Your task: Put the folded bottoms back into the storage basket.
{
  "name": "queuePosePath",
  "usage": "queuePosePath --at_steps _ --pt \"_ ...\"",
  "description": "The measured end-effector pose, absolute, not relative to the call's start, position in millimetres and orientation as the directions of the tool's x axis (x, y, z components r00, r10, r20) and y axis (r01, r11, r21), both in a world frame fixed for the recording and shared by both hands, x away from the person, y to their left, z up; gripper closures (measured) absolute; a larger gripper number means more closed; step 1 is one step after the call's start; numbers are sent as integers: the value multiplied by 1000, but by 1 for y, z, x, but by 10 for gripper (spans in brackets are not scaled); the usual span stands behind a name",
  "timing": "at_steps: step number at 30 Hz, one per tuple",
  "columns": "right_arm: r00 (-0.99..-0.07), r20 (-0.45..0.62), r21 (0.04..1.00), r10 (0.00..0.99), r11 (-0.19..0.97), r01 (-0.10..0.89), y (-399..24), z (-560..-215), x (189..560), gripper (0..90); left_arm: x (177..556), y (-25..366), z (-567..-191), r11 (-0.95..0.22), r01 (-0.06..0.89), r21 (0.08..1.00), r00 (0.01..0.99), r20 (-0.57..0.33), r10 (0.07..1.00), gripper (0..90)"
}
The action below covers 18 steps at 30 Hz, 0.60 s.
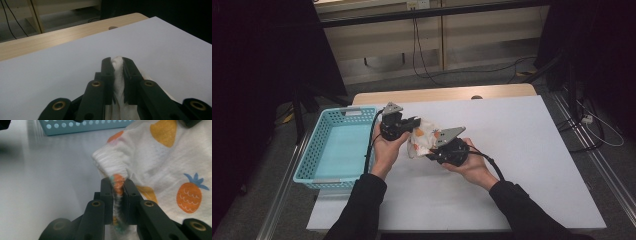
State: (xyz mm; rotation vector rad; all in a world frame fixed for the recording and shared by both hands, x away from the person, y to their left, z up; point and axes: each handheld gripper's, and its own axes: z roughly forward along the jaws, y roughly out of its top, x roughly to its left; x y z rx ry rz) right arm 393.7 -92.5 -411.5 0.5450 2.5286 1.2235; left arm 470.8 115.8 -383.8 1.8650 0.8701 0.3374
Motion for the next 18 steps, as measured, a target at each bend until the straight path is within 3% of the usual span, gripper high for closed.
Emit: queuePosePath --at_steps 18 --pt "-890 -92 807 447 557 197 -84 -397 394 807 468 125 -365 -242 373 896 717 -113 688 810"
